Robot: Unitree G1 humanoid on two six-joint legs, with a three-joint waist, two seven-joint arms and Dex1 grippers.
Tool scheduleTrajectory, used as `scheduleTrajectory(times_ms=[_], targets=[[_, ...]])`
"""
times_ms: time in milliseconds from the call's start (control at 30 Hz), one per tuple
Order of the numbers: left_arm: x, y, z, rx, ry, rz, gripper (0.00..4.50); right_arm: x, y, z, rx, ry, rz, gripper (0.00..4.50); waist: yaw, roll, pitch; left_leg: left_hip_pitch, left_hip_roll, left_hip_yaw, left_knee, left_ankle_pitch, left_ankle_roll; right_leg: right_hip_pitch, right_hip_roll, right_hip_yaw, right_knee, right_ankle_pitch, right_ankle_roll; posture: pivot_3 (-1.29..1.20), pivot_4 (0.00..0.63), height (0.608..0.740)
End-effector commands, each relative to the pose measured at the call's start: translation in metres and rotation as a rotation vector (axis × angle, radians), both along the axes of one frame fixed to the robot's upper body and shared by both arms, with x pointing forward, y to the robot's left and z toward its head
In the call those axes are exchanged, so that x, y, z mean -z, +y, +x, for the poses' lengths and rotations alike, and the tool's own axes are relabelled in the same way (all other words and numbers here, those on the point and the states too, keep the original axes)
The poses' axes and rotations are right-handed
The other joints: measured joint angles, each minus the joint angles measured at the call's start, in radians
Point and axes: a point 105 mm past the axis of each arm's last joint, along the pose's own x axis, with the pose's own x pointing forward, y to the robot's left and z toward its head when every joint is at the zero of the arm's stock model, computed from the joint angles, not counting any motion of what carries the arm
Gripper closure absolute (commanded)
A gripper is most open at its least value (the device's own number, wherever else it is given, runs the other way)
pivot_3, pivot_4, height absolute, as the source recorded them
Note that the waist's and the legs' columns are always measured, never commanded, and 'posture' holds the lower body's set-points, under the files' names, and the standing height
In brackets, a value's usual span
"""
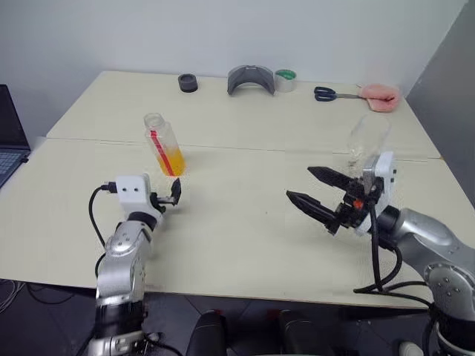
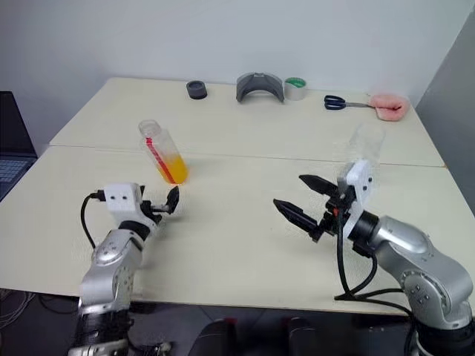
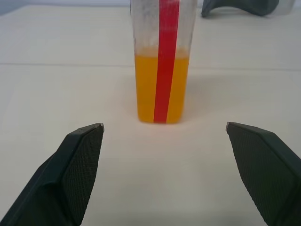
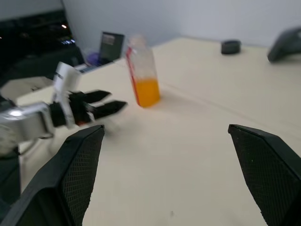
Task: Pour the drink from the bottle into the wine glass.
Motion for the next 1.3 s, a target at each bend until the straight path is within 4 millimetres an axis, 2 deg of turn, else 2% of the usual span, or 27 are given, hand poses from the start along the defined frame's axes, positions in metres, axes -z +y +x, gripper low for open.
scheduleTrajectory(times_ms=[33,100,200,300,433,700,933,1133,1300], targets=[[-0.030,-0.042,-0.016,0.286,-0.036,0.023,0.01,0.017,-0.027,0.014,0.191,0.032,-0.093,0.00,-0.001,0.000,0.000,0.000,0.000,0.000,0.000,0.000,0.000,0.000,0.000,0.000,0.000,0.000,0.000,0.00,0.150,0.740],[-0.036,-0.065,-0.027,0.476,-0.012,0.027,0.01,0.029,-0.039,0.023,0.273,0.069,-0.104,0.00,-0.001,0.000,0.000,0.001,0.000,0.000,0.000,0.000,0.000,0.000,0.000,0.000,0.001,0.000,0.000,0.00,0.150,0.740],[-0.048,-0.086,-0.045,0.739,0.021,0.043,0.01,0.038,-0.054,0.041,0.367,0.066,-0.132,0.00,-0.003,0.000,0.000,0.004,0.000,0.002,-0.001,0.001,-0.001,0.000,0.001,0.002,0.002,-0.001,0.001,0.00,0.150,0.740],[-0.061,-0.089,-0.051,0.861,0.033,0.052,0.01,0.039,-0.067,0.058,0.460,0.053,-0.140,0.00,-0.011,0.000,0.000,0.005,0.001,0.003,-0.001,0.001,-0.001,0.000,0.003,0.003,0.002,-0.001,0.002,0.00,0.150,0.740],[-0.073,-0.096,-0.052,0.973,0.037,0.103,0.01,0.034,-0.087,0.086,0.622,0.027,-0.031,0.00,-0.019,0.000,0.001,0.005,0.001,0.003,-0.001,0.001,-0.001,0.000,0.003,0.003,0.003,-0.002,0.004,0.00,0.150,0.740],[-0.070,-0.101,-0.037,0.982,0.047,0.180,0.01,0.043,-0.086,0.112,0.674,0.060,0.047,0.00,-0.023,0.000,0.001,0.004,0.001,0.003,-0.002,0.001,-0.001,-0.001,0.003,0.004,0.002,0.000,0.000,0.00,0.150,0.740],[-0.083,-0.108,-0.036,0.985,-0.004,0.124,0.01,0.037,-0.098,0.128,0.763,-0.003,0.040,0.00,-0.025,0.000,0.001,0.004,0.001,0.004,-0.002,0.001,-0.001,-0.001,0.002,0.004,0.002,0.000,0.000,0.00,0.150,0.740],[-0.078,-0.103,-0.034,0.985,0.014,0.122,0.01,0.043,-0.086,0.139,0.707,-0.008,0.047,0.00,-0.026,0.000,0.001,0.004,0.001,0.004,-0.002,0.001,-0.001,-0.001,0.002,0.004,0.002,0.000,0.000,0.00,0.150,0.740],[-0.077,-0.105,-0.034,0.989,0.008,0.106,0.01,0.043,-0.093,0.146,0.733,-0.025,0.071,0.00,-0.025,0.001,0.001,0.004,0.000,0.004,-0.002,0.001,-0.001,-0.001,0.002,0.004,0.002,0.000,0.000,0.00,0.150,0.740]])
